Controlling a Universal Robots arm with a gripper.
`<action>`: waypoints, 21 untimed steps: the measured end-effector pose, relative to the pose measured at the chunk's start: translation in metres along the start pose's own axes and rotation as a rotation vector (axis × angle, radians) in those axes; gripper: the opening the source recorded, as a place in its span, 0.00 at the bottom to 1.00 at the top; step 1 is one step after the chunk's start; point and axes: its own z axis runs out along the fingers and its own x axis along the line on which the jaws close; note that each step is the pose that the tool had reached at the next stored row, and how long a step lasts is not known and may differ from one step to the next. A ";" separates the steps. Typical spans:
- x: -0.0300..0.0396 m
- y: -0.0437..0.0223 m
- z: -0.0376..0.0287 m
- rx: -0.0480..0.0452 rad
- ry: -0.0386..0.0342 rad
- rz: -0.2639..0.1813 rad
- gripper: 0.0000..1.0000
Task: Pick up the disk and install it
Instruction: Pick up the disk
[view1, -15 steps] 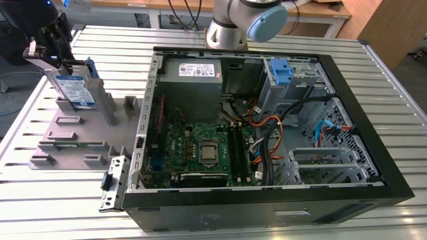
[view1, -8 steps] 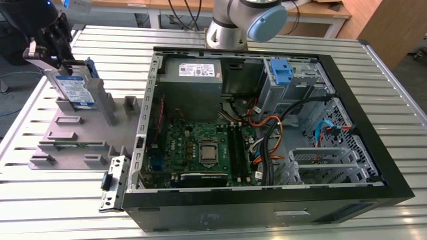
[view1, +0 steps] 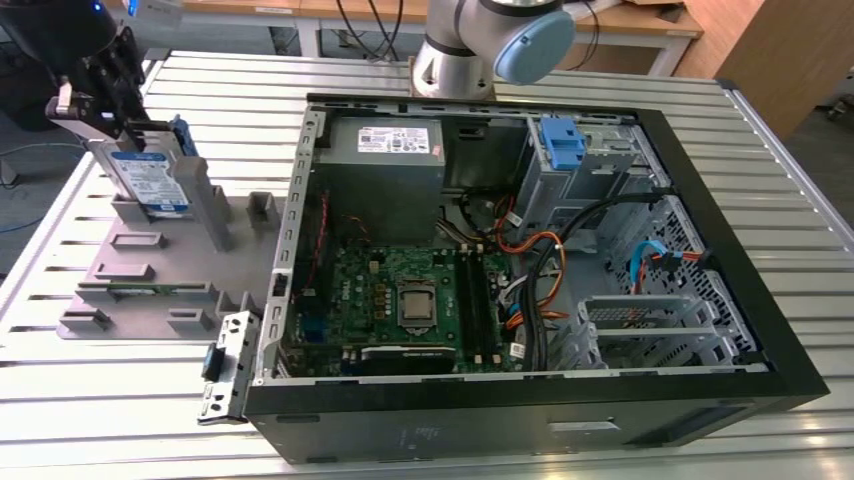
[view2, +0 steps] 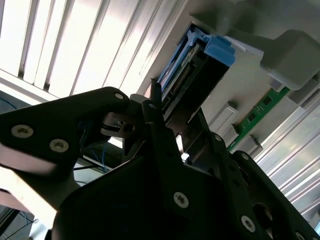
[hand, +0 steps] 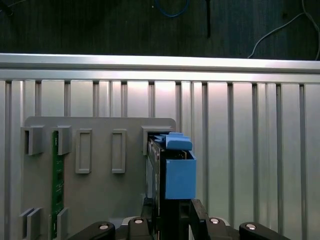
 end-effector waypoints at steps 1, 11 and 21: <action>0.0001 0.0000 0.0000 -0.0024 -0.0028 0.000 0.42; 0.0000 0.0000 0.0000 -0.0026 -0.0043 0.000 0.42; 0.0000 0.0001 0.0000 -0.0027 -0.0049 0.000 0.36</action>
